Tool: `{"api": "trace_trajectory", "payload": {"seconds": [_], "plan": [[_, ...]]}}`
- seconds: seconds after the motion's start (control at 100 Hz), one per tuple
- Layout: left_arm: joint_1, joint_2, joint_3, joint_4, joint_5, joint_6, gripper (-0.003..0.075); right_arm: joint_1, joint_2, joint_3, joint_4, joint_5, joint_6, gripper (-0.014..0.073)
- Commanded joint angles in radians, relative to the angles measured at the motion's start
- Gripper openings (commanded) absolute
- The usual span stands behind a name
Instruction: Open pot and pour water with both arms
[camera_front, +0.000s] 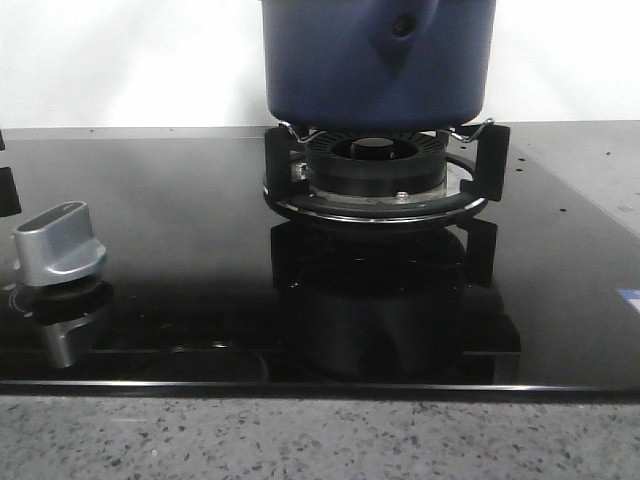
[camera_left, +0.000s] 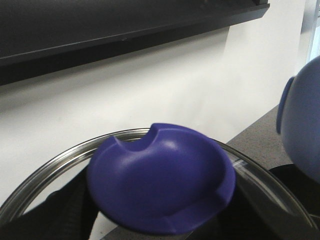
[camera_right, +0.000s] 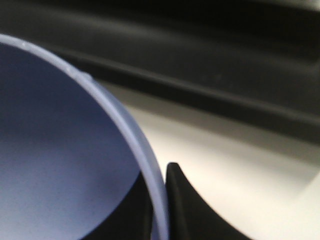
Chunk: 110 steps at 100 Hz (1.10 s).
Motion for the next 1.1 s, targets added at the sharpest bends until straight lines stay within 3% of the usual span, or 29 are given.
{"api": "trace_trajectory", "payload": {"seconds": [0.0,0.33,1.09], "plan": [[0.002,-0.054,-0.041,-0.084,0.000,-0.009,0.0355,0.001,-0.035,-0.015,-0.019,-0.193,-0.004,-0.0047],[0.002,-0.054,-0.041,-0.084,0.000,-0.009,0.0355,0.001,-0.020,-0.015,-0.055,-0.350,-0.004,-0.0047],[0.002,-0.054,-0.041,-0.084,0.002,-0.009,0.0355,0.001,-0.020,-0.015,-0.057,-0.334,-0.004,-0.0047]]}}
